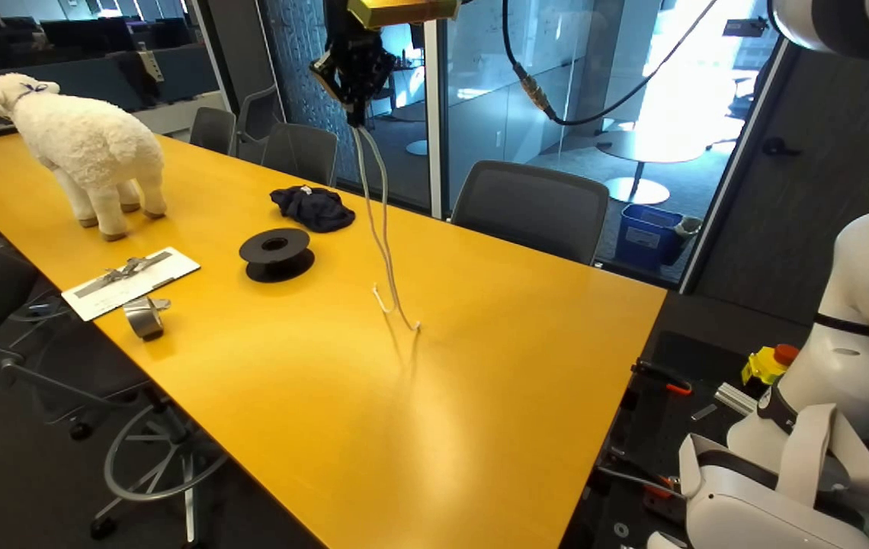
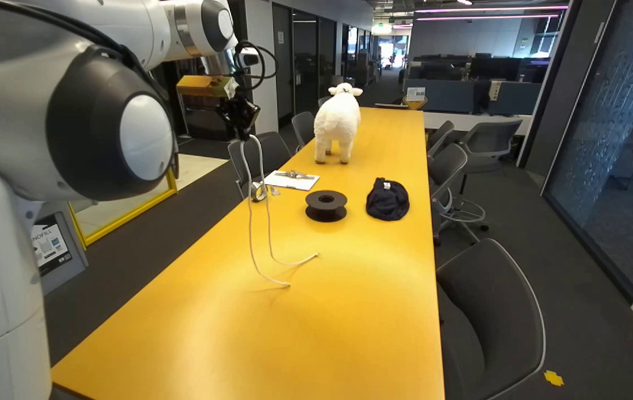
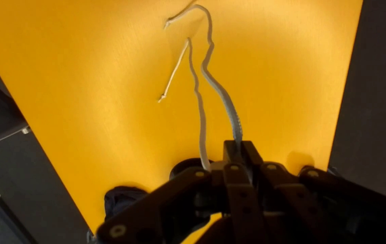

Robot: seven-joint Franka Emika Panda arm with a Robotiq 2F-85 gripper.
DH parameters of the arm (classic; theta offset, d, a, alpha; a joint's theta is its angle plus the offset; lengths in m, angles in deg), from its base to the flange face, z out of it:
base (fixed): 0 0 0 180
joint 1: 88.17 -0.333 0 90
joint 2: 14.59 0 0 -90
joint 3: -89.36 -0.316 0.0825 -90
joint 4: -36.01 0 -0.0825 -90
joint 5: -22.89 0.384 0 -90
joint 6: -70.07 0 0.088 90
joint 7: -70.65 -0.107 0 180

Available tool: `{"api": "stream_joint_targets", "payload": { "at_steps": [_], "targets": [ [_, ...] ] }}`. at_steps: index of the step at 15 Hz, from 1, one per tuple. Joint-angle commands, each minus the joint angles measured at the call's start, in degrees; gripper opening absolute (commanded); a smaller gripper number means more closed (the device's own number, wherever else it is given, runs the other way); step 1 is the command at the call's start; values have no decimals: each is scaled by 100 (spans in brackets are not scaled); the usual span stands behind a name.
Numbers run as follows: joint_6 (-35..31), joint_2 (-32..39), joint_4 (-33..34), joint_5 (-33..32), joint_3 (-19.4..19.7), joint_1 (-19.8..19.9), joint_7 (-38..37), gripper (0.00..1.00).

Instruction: Straighten the rope

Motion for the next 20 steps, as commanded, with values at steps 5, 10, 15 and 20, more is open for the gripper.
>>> {"api": "stream_joint_targets", "payload": {
  "at_steps": [5,10,15,20],
  "targets": [
    [-156,-1049,-1366,-640,674,426,-495,7],
    [-4,-1542,-2577,-577,922,1047,-488,8],
    [-95,-1832,-3709,-609,973,1506,-475,8],
    [-366,-1940,-4622,-565,1040,1800,-626,8]
  ]
}}
